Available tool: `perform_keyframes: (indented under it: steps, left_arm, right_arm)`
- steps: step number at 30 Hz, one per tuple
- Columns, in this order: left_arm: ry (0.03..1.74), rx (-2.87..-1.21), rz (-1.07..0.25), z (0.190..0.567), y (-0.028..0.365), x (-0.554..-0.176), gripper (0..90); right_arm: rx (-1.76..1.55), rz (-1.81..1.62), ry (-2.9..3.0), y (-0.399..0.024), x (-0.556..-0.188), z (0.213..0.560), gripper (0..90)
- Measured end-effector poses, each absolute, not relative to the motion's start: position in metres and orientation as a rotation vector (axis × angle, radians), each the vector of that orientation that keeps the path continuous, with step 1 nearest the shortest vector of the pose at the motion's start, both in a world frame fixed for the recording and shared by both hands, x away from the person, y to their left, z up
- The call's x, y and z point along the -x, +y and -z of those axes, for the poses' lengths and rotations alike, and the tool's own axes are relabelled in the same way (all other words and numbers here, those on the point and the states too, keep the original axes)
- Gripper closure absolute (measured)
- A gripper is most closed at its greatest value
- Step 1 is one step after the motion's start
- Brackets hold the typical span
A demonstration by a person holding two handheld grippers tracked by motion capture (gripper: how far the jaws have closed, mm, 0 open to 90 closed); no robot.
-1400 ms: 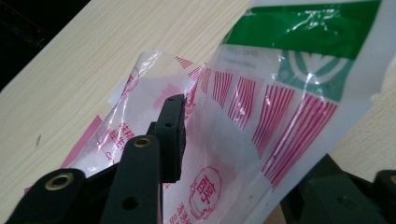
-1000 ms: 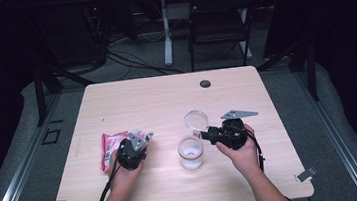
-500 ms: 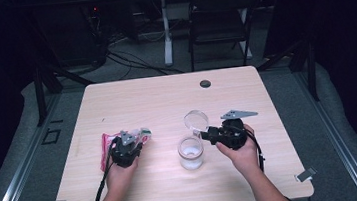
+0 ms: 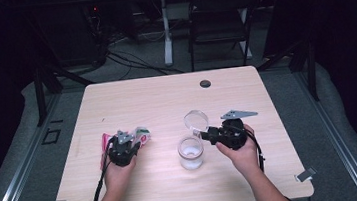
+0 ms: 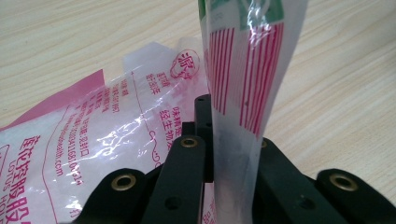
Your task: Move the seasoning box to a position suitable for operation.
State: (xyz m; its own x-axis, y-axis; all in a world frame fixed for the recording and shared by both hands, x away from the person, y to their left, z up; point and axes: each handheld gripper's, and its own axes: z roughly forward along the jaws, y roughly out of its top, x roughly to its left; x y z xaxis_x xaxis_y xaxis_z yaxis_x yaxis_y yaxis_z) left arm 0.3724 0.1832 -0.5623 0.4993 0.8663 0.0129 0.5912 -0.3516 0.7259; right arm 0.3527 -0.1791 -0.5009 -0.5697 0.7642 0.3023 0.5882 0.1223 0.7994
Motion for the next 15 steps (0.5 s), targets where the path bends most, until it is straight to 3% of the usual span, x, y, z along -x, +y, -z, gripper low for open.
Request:
perform_keyframes:
  steps: [15]
  left_arm:
    - [1.204, -2.017, -0.521, 0.551, 0.191, -0.369, 89.8]
  right_arm:
    - [-1.348, -1.447, 2.202, -0.179, -0.352, 0.5, 58.0]
